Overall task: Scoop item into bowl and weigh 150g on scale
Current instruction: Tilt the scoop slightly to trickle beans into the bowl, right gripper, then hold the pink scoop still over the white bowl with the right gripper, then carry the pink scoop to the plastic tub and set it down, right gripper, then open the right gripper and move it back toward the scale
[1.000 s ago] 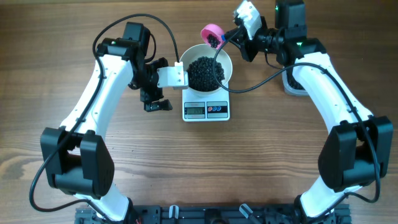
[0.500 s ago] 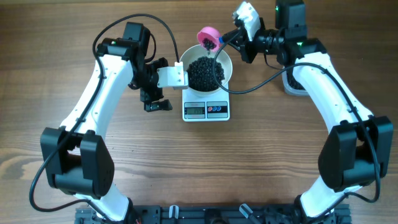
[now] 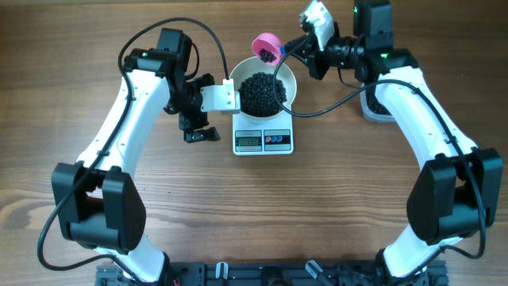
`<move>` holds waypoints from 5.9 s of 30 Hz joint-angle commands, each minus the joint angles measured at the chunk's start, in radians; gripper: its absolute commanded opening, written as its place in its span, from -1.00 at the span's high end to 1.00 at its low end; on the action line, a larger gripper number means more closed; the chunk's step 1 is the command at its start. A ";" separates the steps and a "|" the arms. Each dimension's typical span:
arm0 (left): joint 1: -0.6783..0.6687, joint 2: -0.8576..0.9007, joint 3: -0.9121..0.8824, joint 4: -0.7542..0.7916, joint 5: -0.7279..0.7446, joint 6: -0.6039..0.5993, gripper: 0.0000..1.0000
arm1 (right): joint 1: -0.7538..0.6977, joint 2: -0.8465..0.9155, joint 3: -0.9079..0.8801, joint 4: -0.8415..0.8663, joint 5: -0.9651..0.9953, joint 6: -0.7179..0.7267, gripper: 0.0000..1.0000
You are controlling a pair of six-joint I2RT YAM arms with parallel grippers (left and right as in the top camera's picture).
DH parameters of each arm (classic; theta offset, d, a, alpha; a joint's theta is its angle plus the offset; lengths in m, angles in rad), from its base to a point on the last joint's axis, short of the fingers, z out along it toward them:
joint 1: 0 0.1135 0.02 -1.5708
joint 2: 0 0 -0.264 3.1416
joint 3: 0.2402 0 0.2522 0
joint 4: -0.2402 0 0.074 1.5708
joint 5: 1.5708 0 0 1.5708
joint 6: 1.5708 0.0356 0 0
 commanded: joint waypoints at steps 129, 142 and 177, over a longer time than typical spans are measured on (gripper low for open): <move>0.004 0.002 -0.008 -0.001 0.027 0.019 -1.00 | -0.625 -0.011 0.007 -0.623 0.237 0.731 0.91; 0.004 0.002 -0.008 -0.001 0.027 0.019 -1.00 | -0.623 -0.002 0.006 -0.550 0.259 0.730 -0.15; 0.004 0.002 -0.008 -0.001 0.027 0.019 -1.00 | -0.570 -0.002 0.006 0.192 -0.066 0.803 -0.99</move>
